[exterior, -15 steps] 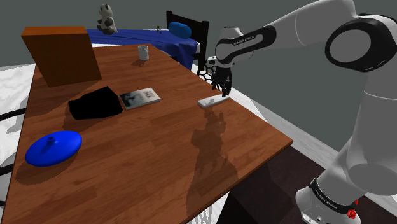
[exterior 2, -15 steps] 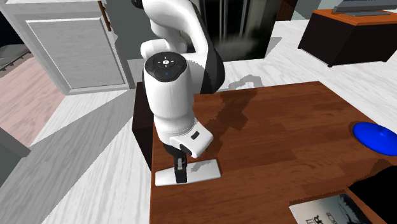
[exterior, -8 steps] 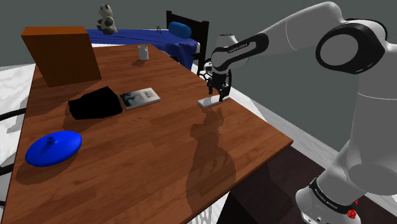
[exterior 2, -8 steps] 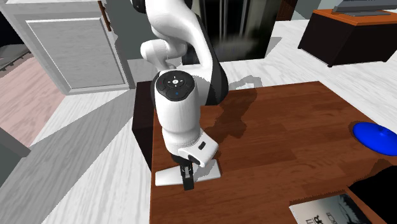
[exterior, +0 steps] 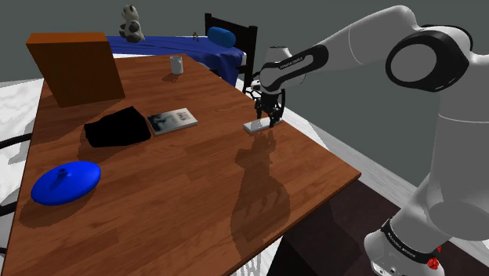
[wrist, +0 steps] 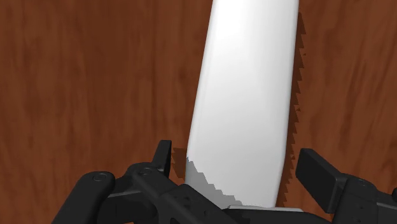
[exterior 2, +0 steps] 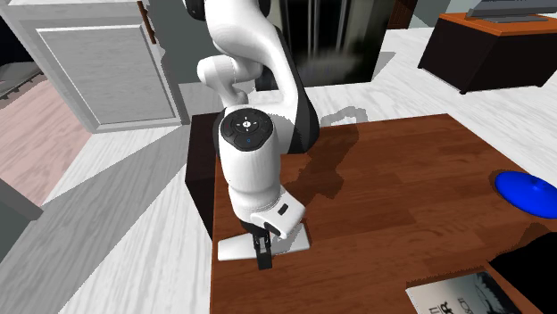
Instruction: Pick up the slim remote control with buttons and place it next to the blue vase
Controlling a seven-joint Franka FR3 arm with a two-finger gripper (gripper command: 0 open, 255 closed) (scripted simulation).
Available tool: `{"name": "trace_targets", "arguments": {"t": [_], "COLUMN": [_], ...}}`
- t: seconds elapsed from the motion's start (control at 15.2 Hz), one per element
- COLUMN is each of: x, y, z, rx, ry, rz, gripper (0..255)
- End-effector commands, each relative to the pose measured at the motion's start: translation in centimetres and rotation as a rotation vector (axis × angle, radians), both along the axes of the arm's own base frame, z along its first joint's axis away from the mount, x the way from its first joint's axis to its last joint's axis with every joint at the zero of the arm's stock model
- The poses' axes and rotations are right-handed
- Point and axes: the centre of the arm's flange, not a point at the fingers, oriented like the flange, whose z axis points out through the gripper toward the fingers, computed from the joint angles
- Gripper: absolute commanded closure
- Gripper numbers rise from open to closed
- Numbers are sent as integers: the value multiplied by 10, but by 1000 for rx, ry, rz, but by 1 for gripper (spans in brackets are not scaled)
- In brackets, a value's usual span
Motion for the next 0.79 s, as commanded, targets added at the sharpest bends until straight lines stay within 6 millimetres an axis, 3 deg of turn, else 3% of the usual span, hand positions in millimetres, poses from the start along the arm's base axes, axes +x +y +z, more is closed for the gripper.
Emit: {"name": "trace_targets", "arguments": {"t": [0.0, 0.07, 0.73], "x": [0, 0, 0], "y": [0, 0, 0], "z": [0, 0, 5], "rx": [0, 0, 0], "ry": [0, 0, 0], "rz": [0, 0, 0], "gripper": [0, 255, 255]}}
